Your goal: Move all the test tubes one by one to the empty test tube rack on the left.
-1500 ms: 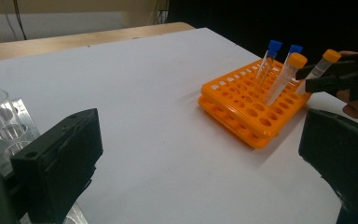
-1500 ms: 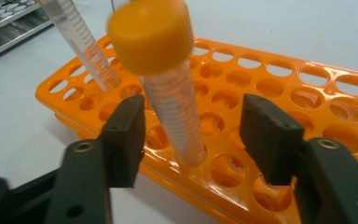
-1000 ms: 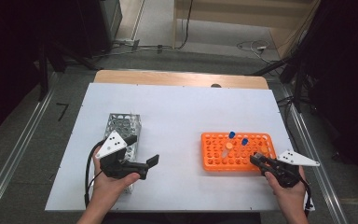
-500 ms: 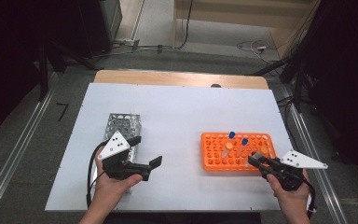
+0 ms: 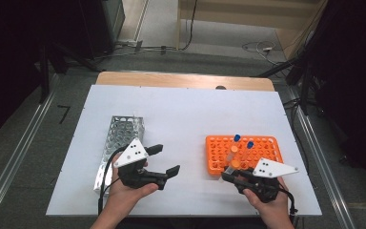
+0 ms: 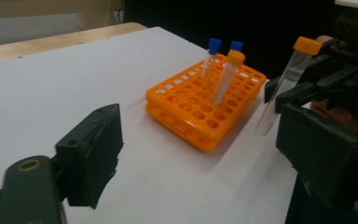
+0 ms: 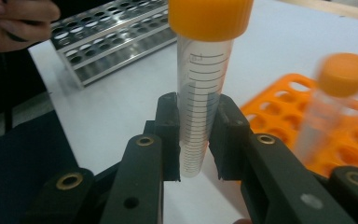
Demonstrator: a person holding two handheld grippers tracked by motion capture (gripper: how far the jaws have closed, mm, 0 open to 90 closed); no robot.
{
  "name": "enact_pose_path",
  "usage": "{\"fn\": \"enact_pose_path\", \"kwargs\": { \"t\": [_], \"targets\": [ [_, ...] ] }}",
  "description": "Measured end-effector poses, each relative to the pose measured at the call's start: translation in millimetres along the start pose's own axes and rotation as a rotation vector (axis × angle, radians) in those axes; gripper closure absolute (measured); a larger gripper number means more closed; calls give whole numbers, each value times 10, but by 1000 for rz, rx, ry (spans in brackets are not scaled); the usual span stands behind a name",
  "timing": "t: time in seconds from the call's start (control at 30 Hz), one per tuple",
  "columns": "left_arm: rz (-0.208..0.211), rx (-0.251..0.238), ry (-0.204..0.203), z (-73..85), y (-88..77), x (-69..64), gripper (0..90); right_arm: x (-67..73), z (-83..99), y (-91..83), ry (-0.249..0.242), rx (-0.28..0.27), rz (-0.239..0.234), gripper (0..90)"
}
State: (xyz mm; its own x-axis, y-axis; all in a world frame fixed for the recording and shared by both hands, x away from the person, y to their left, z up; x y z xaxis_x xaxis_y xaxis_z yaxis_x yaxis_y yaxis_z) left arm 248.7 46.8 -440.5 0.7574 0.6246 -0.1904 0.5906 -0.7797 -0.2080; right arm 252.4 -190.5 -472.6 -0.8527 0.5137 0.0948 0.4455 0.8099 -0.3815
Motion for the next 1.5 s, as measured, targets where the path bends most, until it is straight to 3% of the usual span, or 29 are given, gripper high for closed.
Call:
{"fn": "enact_pose_path", "kwargs": {
  "t": [0.23,0.43,0.83,1.27,1.5],
  "targets": [
    [91,12,16,32,138,-212,274,223,-7,223,-17,30,-61,723],
    [170,13,33,41,227,-386,428,356,-1,346,-34,50,-95,723],
    [258,46,73,92,387,-629,656,528,-18,418,-53,57,-148,723],
    [224,36,123,91,407,-648,702,520,-12,423,-28,54,-170,711],
    [194,12,131,47,374,-585,703,521,2,424,-37,49,-167,526]
  ]
}}
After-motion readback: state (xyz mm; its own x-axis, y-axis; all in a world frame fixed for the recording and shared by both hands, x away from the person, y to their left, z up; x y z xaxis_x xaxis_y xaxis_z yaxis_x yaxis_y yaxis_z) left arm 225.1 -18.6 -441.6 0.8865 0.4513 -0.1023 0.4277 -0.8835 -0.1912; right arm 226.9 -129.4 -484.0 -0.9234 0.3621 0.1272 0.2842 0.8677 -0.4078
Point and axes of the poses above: each handheld gripper's, and its own axes: y roughly forward along the jaws, z roughly out of its underside, x roughly to its left, the point moved 7 cm from there along y, roughly forward along the jaws, and after that the axes turned 7 degrees about -x, right-handed, at the moved point
